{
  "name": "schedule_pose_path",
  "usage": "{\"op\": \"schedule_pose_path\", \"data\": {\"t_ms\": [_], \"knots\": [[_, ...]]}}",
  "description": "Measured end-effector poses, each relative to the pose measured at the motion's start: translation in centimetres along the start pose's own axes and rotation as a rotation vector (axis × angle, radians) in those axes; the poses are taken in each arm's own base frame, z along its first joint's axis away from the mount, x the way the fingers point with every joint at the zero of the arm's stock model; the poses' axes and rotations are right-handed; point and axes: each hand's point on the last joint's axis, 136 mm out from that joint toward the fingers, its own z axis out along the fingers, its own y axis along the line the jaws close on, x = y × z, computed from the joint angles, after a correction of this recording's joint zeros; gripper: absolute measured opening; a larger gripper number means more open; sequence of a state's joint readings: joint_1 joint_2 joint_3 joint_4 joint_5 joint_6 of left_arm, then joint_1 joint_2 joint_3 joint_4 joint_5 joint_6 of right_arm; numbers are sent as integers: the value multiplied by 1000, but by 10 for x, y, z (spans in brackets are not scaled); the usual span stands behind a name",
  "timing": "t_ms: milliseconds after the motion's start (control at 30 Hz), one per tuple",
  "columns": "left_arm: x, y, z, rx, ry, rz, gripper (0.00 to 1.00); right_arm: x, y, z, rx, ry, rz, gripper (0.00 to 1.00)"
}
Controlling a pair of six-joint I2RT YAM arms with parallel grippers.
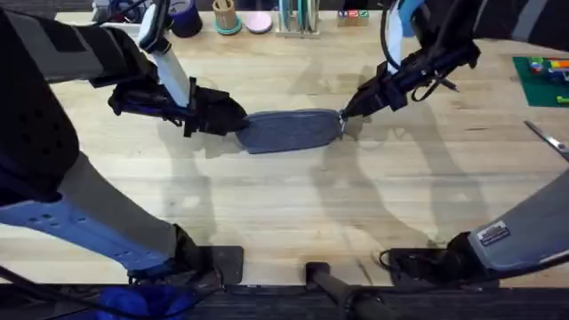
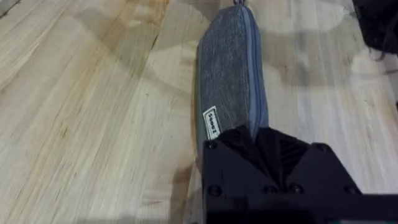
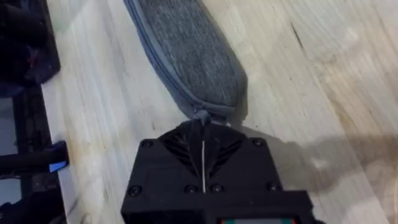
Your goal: Unzip the bag, pick up the pens from the table one at a time and place them inside, then zip the bag closed.
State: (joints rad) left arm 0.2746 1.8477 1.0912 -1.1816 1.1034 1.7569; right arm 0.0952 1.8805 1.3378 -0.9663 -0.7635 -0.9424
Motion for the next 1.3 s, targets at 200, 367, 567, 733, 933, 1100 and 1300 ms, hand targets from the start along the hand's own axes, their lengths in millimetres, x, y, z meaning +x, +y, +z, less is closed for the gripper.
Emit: {"op": "schedule_pose_path", "data": {"t_ms": [200, 367, 567, 733, 933, 1100, 1300], "knots": [[0, 0, 0, 0, 0, 0, 42, -7, 2, -5, -4, -9, -2, 30], [0, 0, 0, 0, 0, 0, 42, -14, 4, -7, -15, -37, -9, 30], [0, 0, 0, 0, 0, 0, 42, -20, 11, -6, -47, -68, -9, 30], [0, 0, 0, 0, 0, 0, 42, -32, 20, -1, -70, -73, -39, 30], [0, 0, 0, 0, 0, 0, 42, -57, 36, 12, -92, -80, -105, 30], [0, 0, 0, 0, 0, 0, 42, -78, 47, 24, -97, -91, -164, 30], [0, 0, 0, 0, 0, 0, 42, -91, 57, 37, -104, -92, -188, 30]]}}
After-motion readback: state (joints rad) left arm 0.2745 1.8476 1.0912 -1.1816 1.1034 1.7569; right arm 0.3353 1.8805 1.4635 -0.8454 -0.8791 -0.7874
